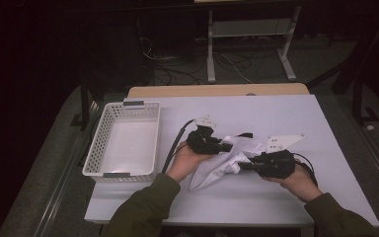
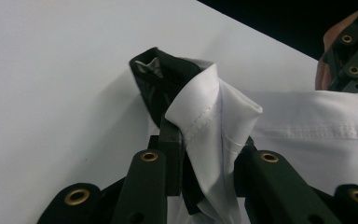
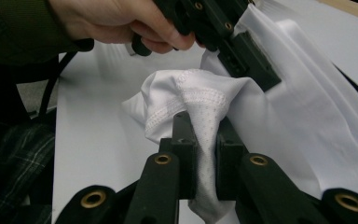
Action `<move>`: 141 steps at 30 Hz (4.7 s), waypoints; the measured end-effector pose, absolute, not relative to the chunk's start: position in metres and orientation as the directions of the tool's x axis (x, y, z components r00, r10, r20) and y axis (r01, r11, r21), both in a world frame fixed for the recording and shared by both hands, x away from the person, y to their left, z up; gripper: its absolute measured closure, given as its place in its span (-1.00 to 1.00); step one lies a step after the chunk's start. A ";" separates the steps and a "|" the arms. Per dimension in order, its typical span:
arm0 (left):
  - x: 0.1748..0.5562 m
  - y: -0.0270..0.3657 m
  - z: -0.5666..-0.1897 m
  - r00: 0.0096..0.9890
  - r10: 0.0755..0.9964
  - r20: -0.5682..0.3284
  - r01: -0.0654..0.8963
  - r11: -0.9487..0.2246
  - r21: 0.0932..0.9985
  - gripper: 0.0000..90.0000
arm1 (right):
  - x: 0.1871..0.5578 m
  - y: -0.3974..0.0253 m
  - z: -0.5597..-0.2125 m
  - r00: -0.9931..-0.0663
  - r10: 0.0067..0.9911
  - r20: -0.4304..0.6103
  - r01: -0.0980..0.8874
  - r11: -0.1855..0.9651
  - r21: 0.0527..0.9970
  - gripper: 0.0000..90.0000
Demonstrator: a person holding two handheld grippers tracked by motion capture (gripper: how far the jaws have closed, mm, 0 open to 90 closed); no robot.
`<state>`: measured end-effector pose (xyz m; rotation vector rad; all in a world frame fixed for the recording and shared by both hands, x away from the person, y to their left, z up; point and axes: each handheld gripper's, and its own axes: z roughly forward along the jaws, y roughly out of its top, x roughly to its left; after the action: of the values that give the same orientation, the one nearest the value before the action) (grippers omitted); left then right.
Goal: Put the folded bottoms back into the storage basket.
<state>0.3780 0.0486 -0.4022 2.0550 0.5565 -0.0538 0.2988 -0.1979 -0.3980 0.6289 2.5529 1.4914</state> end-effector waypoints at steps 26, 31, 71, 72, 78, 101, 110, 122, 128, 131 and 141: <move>0.401 0.093 -0.319 0.868 0.433 -0.244 0.434 -0.421 0.797 0.65 | 0.335 -0.155 -0.331 -0.930 0.360 0.074 0.216 0.373 0.902 0.82; 0.404 0.113 -0.306 0.864 0.448 -0.230 0.430 -0.419 0.799 0.65 | 0.341 -0.138 -0.321 -0.937 0.342 0.066 0.201 0.374 0.906 0.82; 0.410 0.282 -0.291 0.749 0.640 -0.172 0.485 -0.353 0.800 0.65 | 0.370 0.030 -0.311 -0.985 0.165 0.055 0.127 0.470 0.873 0.82; 0.410 0.285 -0.293 0.744 0.645 -0.174 0.490 -0.350 0.798 0.65 | 0.370 0.034 -0.313 -0.985 0.160 0.056 0.127 0.476 0.870 0.82; 0.411 0.302 -0.307 0.714 0.676 -0.182 0.522 -0.340 0.782 0.65 | 0.367 0.052 -0.324 -0.988 0.140 0.066 0.128 0.500 0.857 0.82; 0.411 0.346 -0.352 0.599 0.782 -0.170 0.620 -0.319 0.717 0.65 | 0.364 0.094 -0.364 -0.993 0.088 0.075 0.113 0.620 0.777 0.78; 0.417 0.344 -0.372 0.591 0.788 -0.174 0.640 -0.326 0.696 0.64 | 0.365 0.082 -0.380 -0.990 0.084 0.114 0.142 0.638 0.757 0.53; 0.432 0.339 -0.380 0.541 0.830 -0.138 0.664 -0.320 0.676 0.57 | 0.378 0.044 -0.371 -0.975 0.167 0.144 0.215 0.568 0.795 0.18; 0.438 0.343 -0.379 0.446 0.888 -0.114 0.678 -0.252 0.691 0.17 | 0.384 0.026 -0.371 -0.967 0.202 0.153 0.240 0.541 0.806 0.12; 0.436 0.348 -0.376 0.407 0.906 -0.118 0.674 -0.211 0.708 -0.04 | 0.386 0.019 -0.370 -0.964 0.215 0.156 0.249 0.528 0.812 0.10; 0.422 0.348 -0.362 0.431 0.890 -0.149 0.627 -0.177 0.759 -0.50 | 0.389 0.000 -0.366 -0.958 0.253 0.137 0.253 0.514 0.819 -0.02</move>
<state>0.4225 0.3477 -0.3623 1.8997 1.2854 0.4240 0.3894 -0.0004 -0.3661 0.4572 2.7336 1.4796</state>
